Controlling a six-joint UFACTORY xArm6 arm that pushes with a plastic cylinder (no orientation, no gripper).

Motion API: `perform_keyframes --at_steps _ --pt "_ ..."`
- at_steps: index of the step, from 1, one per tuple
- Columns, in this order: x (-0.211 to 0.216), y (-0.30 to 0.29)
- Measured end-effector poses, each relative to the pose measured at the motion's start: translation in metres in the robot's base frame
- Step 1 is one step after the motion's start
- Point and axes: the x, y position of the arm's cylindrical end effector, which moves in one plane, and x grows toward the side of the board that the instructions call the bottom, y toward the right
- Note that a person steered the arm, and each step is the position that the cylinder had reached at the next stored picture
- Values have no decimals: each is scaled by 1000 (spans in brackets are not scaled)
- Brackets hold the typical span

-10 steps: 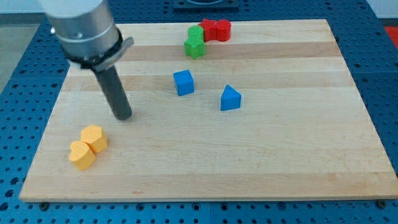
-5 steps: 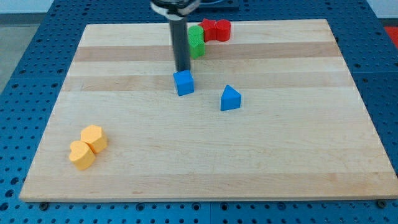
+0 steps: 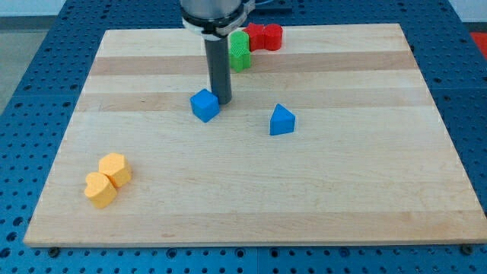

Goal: Push the blue cube towards the yellow hexagon

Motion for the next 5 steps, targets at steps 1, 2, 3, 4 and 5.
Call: perform_keyframes --at_steps 1,2,3,4,5 --pt "23 -19" --pt "50 -40" --pt "48 -53" --pt "41 -68" --pt "41 -89"
